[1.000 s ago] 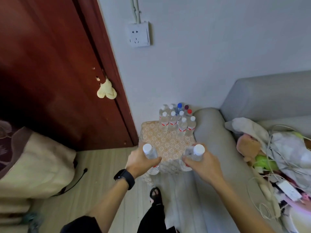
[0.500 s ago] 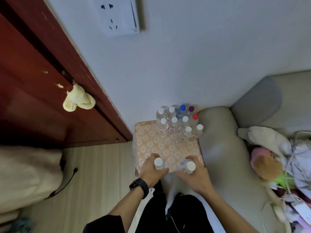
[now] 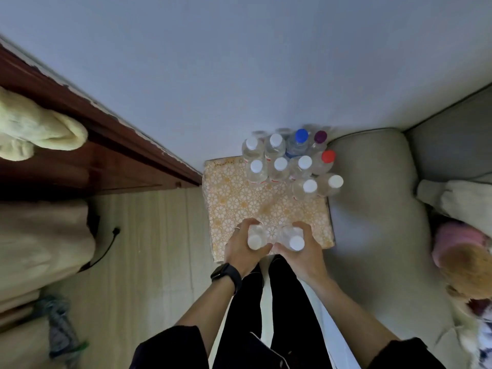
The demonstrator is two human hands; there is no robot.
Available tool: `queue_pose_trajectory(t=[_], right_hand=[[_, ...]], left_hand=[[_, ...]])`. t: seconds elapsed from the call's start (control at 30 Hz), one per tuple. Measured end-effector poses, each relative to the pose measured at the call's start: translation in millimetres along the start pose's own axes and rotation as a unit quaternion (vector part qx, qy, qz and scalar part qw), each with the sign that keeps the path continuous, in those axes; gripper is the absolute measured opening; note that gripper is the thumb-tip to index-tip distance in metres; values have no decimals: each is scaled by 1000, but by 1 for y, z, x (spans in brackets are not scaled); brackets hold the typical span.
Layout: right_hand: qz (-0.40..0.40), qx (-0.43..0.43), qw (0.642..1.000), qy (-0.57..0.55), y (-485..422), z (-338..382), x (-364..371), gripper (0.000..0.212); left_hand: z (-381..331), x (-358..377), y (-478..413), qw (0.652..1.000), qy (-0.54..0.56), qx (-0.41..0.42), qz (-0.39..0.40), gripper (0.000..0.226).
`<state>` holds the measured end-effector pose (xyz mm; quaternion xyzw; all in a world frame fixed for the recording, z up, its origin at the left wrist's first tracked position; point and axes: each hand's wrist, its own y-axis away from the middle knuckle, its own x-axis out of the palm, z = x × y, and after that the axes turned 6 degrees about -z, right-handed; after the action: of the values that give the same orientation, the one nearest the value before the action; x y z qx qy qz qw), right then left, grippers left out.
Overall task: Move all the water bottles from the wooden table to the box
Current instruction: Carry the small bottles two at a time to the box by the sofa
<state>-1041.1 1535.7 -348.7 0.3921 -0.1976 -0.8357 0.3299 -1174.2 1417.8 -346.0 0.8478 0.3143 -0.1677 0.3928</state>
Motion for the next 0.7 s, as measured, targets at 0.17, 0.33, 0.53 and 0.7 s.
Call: queue_pose_trajectory(t=[0.17, 0.33, 0.53, 0.7], right_hand=[[21, -5, 1000, 5, -13, -19, 12, 66], [24, -30, 999, 25, -15, -29, 10, 66], [55, -50, 993, 90, -15, -27, 0, 99], [56, -139, 965, 216, -6, -19, -24, 83]], left_hand=[[19, 12, -11, 999, -3, 1, 35, 64], [31, 7, -15, 995, -64, 14, 71, 74], [33, -7, -3, 994, -87, 61, 28, 79], [32, -12, 0, 987, -141, 78, 7, 46]])
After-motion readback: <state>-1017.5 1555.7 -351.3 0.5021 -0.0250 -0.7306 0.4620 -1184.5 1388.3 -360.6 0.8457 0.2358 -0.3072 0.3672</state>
